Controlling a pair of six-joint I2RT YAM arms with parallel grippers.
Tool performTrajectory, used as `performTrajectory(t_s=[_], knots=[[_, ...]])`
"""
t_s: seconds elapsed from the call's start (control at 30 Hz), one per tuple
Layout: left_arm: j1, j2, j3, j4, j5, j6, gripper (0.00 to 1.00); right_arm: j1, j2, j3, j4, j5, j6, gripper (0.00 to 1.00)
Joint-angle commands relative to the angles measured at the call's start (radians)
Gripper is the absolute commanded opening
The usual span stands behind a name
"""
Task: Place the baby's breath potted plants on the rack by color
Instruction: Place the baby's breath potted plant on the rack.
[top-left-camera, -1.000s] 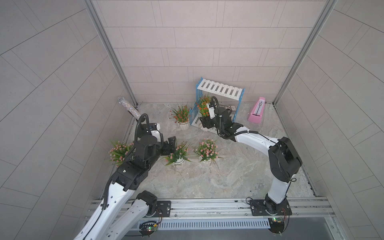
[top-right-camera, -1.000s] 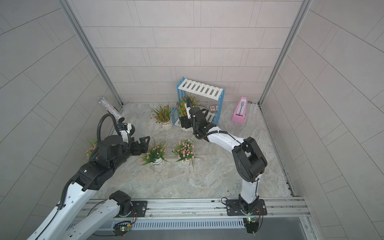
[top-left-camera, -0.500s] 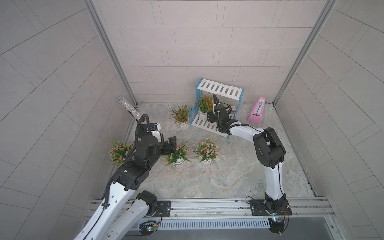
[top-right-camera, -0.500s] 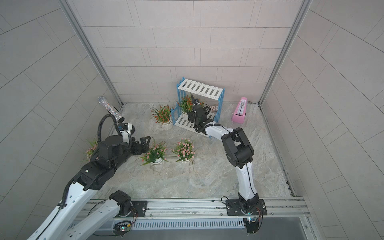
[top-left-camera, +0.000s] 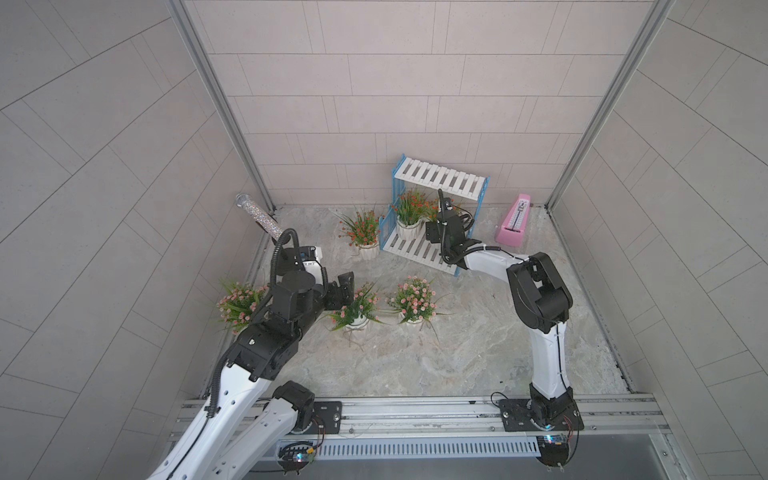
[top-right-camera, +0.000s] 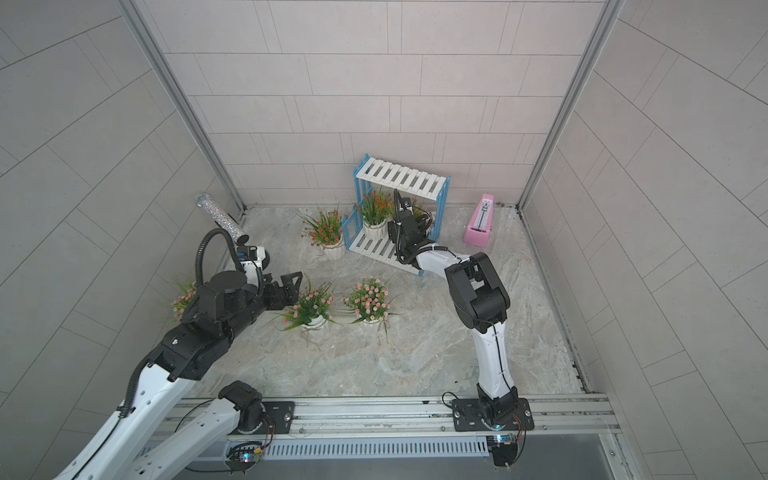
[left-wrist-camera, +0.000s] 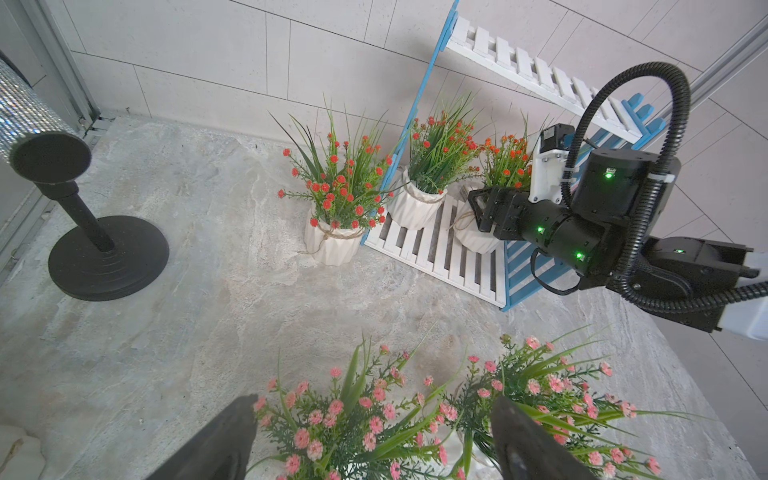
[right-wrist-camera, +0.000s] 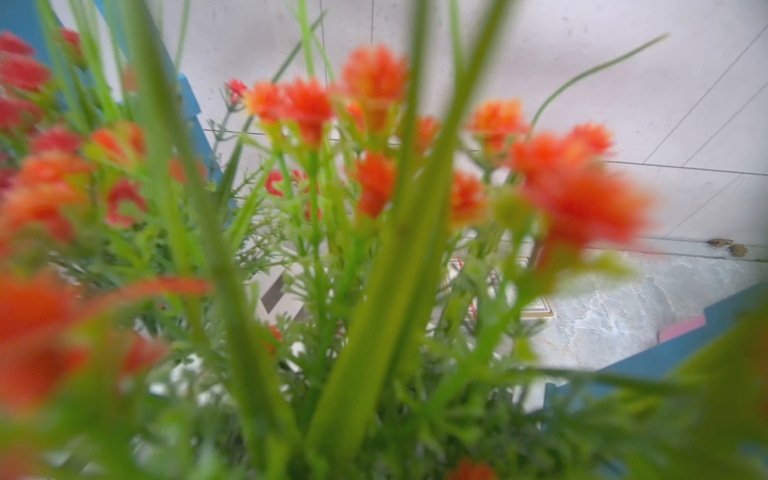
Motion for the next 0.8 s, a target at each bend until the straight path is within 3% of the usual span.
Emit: performTrajectory(t_s=[0.0, 0.2, 0.37, 0.5, 0.77], knots=[[0.007, -0.011, -0.003, 0.026, 0.0, -0.009, 0.92, -0.003, 0.013, 0.025, 0.06, 0.045, 0.015, 0.7], [0.007, -0.02, 0.003, 0.018, 0.001, -0.01, 0.92, -0.006, 0.047, 0.048, 0.049, 0.079, 0.012, 0.74], [0.007, -0.033, 0.007, 0.008, -0.001, -0.012, 0.92, -0.006, 0.041, 0.034, 0.041, 0.067, 0.019, 0.92], [0.007, -0.036, 0.009, 0.007, 0.003, -0.013, 0.92, -0.005, 0.003, -0.002, 0.048, 0.049, 0.022, 0.99], [0.007, -0.039, 0.016, 0.004, 0.009, -0.017, 0.92, 0.017, -0.096, -0.1, 0.051, 0.005, 0.022, 0.99]])
